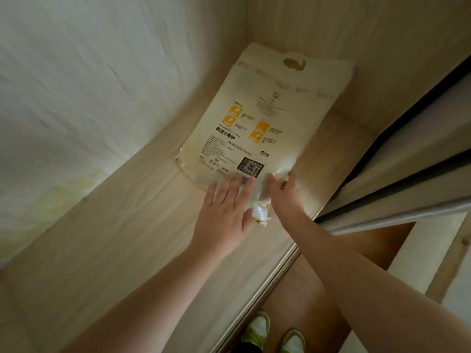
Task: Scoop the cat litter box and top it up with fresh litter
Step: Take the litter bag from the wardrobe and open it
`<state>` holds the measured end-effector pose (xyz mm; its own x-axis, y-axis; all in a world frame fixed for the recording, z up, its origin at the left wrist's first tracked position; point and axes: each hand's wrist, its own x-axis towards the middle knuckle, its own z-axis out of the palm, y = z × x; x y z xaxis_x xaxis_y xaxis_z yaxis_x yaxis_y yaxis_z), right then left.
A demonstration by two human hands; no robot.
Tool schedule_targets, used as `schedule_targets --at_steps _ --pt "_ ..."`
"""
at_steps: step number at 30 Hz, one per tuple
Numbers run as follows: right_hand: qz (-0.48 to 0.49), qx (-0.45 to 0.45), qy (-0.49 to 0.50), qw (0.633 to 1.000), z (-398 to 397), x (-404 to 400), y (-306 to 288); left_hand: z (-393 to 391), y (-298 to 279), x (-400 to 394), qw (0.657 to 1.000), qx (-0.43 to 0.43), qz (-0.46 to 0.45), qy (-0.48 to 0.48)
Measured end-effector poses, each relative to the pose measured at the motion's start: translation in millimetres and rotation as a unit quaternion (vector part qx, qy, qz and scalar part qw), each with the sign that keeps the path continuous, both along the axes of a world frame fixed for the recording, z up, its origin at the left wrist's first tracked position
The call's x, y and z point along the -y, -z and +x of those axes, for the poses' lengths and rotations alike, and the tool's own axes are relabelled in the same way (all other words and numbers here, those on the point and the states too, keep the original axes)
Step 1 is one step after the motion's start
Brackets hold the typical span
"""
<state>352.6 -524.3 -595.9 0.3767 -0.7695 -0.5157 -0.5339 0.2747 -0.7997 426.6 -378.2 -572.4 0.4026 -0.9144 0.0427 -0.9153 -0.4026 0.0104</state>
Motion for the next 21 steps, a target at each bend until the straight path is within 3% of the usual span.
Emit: schedule_targets --at_steps 6,13,21 --pt "0.048 0.068 0.103 0.991 12.8 17.4 -20.5 12.8 -18.5 -13.1 1.000 0.008 -0.015 -0.010" --pt "-0.040 0.035 0.014 0.998 -6.0 -8.8 -49.1 10.4 -51.4 -22.7 0.999 0.002 -0.019 -0.033" --pt "-0.043 0.021 -0.027 0.999 -69.7 -70.2 -103.0 -18.9 -116.0 -29.8 0.997 -0.031 -0.056 -0.040"
